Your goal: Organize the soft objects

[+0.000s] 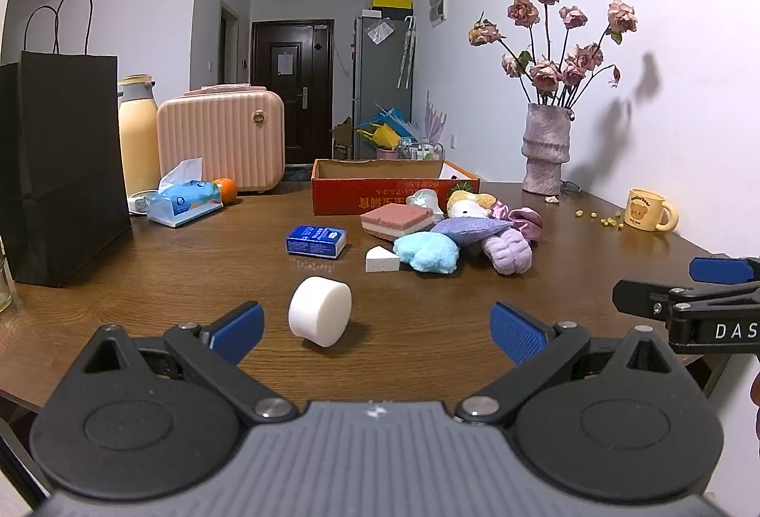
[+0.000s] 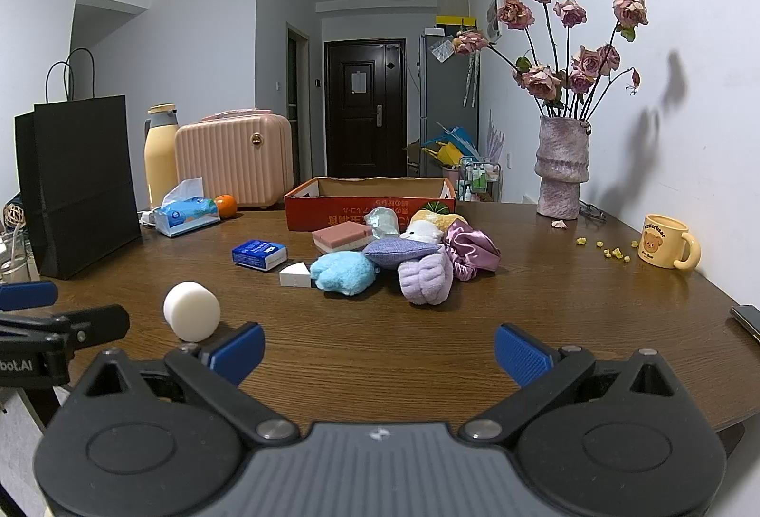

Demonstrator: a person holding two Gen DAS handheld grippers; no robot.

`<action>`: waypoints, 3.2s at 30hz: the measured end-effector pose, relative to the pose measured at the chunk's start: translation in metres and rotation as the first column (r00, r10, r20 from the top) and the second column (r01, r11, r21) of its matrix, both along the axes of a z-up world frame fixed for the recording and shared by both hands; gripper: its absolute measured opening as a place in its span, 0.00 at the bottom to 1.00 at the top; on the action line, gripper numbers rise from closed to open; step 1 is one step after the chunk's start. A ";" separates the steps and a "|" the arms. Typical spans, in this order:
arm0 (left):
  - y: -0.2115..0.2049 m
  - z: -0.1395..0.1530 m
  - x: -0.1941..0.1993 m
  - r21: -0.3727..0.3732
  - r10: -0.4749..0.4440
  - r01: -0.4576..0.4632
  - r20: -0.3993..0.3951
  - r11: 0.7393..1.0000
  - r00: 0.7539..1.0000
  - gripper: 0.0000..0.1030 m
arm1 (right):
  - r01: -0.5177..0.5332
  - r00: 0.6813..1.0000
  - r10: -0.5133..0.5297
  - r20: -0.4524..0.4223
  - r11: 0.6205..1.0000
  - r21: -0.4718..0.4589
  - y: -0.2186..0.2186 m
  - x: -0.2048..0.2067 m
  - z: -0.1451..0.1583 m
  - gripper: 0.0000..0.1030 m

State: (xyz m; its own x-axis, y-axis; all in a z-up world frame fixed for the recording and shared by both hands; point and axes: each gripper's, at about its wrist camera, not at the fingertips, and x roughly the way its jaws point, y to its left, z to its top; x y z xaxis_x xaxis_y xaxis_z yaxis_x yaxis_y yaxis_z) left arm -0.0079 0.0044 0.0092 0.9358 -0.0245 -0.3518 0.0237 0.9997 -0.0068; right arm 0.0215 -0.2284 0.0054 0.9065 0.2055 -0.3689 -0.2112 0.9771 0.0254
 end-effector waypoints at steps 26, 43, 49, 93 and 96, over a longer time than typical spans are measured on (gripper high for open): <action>0.000 0.000 -0.001 -0.003 0.000 0.000 0.003 1.000 1.000 1.00 | -0.001 1.000 0.001 0.000 1.000 -0.002 0.001 -0.001 0.000 1.00; -0.001 0.003 0.001 -0.006 0.002 -0.002 -0.005 1.000 1.000 1.00 | 0.004 1.000 -0.004 0.003 1.000 0.002 0.001 0.008 0.005 1.00; 0.000 0.007 0.011 -0.020 0.016 -0.017 -0.032 1.000 0.999 1.00 | -0.007 1.000 0.007 -0.010 1.000 -0.003 0.001 0.022 0.003 1.00; 0.031 -0.037 0.125 -0.061 -0.019 0.007 -0.189 0.998 0.982 1.00 | 0.003 0.984 -0.011 -0.177 0.999 -0.046 0.026 0.118 -0.027 1.00; 0.033 -0.040 0.133 -0.063 -0.017 0.004 -0.203 0.998 0.979 1.00 | -0.002 0.981 -0.007 -0.194 0.999 -0.047 0.029 0.127 -0.030 1.00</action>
State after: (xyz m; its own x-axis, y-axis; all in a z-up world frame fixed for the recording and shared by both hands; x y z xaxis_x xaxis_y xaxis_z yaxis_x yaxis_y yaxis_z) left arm 0.1246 0.0377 -0.0312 0.8442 -0.0619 -0.5325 0.0260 0.9969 -0.0747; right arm 0.1481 -0.1989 -0.0251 0.8171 0.1817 -0.5472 -0.2040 0.9788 0.0204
